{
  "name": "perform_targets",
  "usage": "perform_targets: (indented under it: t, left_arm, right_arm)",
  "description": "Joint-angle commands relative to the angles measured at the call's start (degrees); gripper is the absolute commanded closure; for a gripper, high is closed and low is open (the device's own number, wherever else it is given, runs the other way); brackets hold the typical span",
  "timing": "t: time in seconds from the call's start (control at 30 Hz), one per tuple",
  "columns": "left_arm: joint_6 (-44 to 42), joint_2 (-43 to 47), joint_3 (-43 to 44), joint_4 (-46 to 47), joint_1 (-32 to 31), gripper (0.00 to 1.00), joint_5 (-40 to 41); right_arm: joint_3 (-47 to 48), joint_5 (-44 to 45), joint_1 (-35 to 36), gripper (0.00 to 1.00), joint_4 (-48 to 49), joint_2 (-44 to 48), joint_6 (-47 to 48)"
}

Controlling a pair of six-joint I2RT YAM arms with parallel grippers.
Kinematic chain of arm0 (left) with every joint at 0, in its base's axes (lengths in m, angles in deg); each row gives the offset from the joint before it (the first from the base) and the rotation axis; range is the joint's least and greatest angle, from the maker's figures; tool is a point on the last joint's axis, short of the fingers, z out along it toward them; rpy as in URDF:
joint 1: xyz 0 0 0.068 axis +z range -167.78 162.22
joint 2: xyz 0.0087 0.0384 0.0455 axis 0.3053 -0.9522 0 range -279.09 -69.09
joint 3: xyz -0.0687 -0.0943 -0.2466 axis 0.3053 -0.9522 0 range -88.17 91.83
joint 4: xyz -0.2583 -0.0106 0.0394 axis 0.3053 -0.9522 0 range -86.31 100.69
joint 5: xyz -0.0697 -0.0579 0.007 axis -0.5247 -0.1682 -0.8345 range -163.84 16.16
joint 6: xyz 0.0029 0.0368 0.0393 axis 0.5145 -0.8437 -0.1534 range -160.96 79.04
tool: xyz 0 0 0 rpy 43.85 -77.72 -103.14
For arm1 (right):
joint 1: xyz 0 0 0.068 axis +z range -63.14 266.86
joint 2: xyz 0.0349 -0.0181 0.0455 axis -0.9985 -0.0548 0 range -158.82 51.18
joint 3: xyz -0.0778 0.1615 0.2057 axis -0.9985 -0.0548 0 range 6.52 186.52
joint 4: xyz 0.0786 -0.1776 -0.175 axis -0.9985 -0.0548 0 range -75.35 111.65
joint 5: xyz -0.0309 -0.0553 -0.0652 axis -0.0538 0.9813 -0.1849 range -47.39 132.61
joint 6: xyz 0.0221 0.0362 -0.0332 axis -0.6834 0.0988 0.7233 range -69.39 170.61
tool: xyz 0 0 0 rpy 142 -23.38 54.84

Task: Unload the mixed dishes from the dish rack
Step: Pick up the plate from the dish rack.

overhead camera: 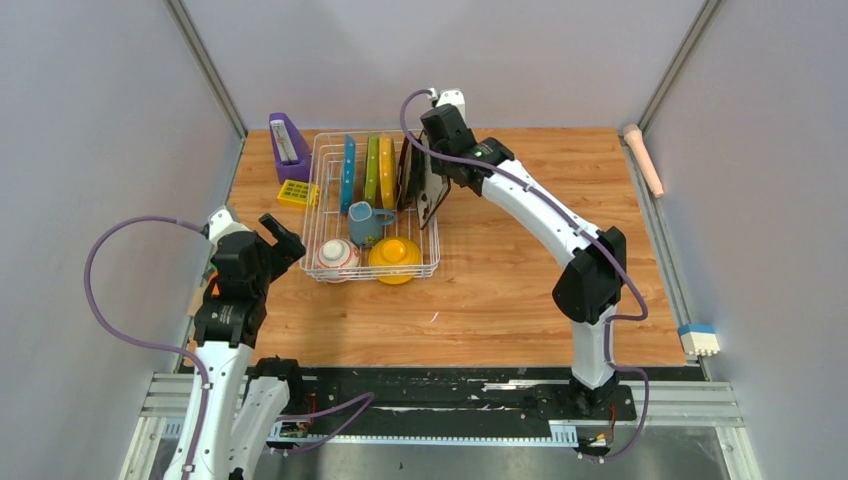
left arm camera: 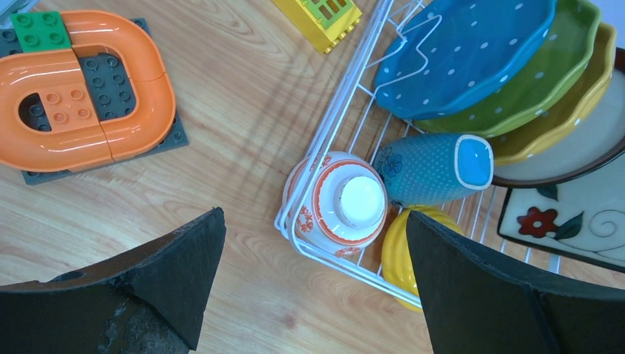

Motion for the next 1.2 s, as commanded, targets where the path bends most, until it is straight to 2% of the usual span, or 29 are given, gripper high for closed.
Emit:
perform_targets:
  t: [0.0,0.33,0.7,0.87,1.0,1.17]
  left_arm:
    - [0.5,0.1,1.7,0.5,0.3,0.00,1.1]
    - [0.8,0.0,1.5,0.8,0.2,0.00,1.1]
    - [0.8,-0.5,1.5,1.0,0.3,0.00,0.5]
    - [0.8,-0.5,1.4,0.9,0.2,0.00,0.8]
    - [0.7,-0.5,1.6,0.7,0.3,0.00,0.4]
    - [0.8,-0.6,1.6,0.9,0.3,0.00,0.0]
  right_arm:
    - [4.9,2.7,-0.3,1.00,15.7,8.7,3.1]
    - [0.9,4.6,-1.0,1.00,17.7,13.4,4.6]
    - [-8.4,1.5,-4.6,1.00,21.0,22.6,0.1]
    - [-14.3,-4.8,-9.3,1.00,21.5,28.7,-5.0]
    - [-22.3,-16.8,-17.2,1.00,22.5,34.2,-10.9]
    - [-32.1,-25.8,-26.5,1.00,23.0,40.3,-16.0]
